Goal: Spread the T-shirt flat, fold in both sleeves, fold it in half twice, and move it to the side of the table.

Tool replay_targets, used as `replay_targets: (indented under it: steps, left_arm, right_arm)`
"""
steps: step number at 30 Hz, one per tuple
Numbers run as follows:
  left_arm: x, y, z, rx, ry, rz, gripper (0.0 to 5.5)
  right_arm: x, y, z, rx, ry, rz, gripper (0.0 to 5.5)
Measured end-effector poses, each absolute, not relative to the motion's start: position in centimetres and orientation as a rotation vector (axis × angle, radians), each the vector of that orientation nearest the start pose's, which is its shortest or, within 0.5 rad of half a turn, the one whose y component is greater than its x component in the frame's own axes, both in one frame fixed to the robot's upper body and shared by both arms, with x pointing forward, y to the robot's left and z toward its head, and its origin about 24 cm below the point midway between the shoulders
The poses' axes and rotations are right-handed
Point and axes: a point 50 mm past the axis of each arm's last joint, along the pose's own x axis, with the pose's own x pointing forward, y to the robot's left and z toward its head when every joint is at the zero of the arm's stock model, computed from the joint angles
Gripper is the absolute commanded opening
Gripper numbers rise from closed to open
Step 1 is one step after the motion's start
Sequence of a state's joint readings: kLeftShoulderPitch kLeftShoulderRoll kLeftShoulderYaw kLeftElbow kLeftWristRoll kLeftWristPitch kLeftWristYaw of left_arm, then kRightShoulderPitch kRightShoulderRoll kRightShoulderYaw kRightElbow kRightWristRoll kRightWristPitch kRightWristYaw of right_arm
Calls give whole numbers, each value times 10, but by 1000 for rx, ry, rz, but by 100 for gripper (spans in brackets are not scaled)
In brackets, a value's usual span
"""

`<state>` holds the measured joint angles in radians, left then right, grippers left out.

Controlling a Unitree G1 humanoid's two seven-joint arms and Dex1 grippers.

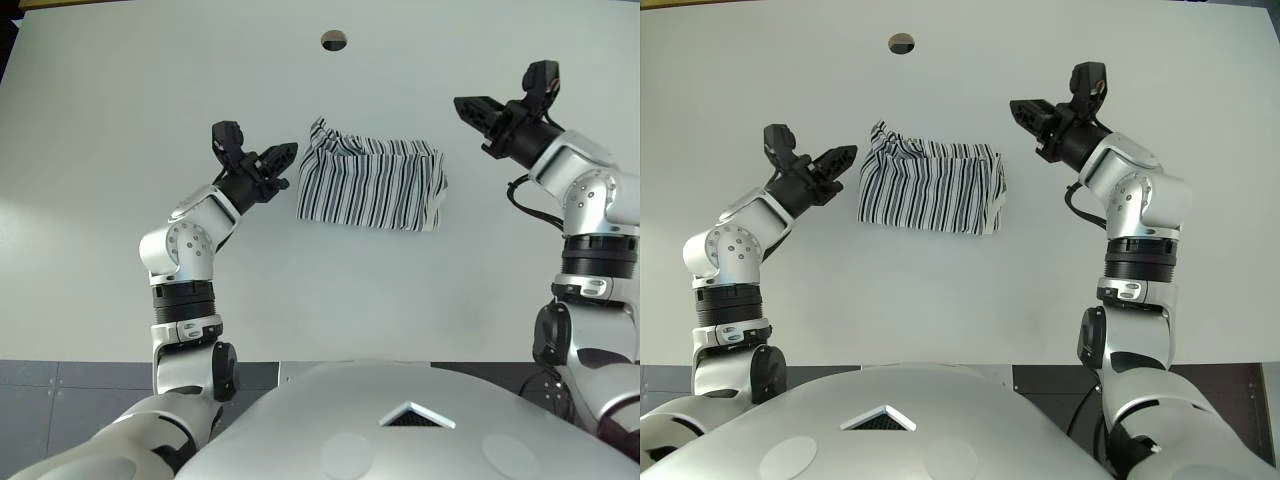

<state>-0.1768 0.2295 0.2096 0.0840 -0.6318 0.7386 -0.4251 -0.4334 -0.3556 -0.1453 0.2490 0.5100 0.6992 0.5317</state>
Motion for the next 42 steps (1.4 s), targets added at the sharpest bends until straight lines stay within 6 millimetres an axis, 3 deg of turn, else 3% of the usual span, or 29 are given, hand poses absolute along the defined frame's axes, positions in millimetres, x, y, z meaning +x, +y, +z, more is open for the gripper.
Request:
replay_targets:
  steps: [2,5,8,11,15,18,26,34,42]
  left_arm:
    - [271,191,39,-578,399,-408,100]
    - [273,194,58,-540,232,-432,43]
    - [268,196,70,-428,92,-426,14]
    - [260,199,69,-311,12,-380,14]
    - [252,208,70,-256,-62,-311,14]
    - [245,212,67,-257,-66,-276,14]
    - [235,200,54,-307,-40,-285,14]
    - [234,196,52,-337,-40,-287,14]
    - [234,194,51,-352,-41,-283,14]
  right_arm:
    - [319,-196,80,333,353,497,79]
    - [318,-188,94,227,194,492,14]
    - [302,-154,103,-36,51,598,10]
    - [270,-99,80,-271,-6,778,10]
    - [248,-53,49,-406,-18,878,10]
    - [247,-32,30,-423,15,885,10]
    - [261,-17,5,-508,14,813,10]
    - [266,-15,2,-527,-18,781,10]
    - [274,-26,5,-515,-26,692,10]
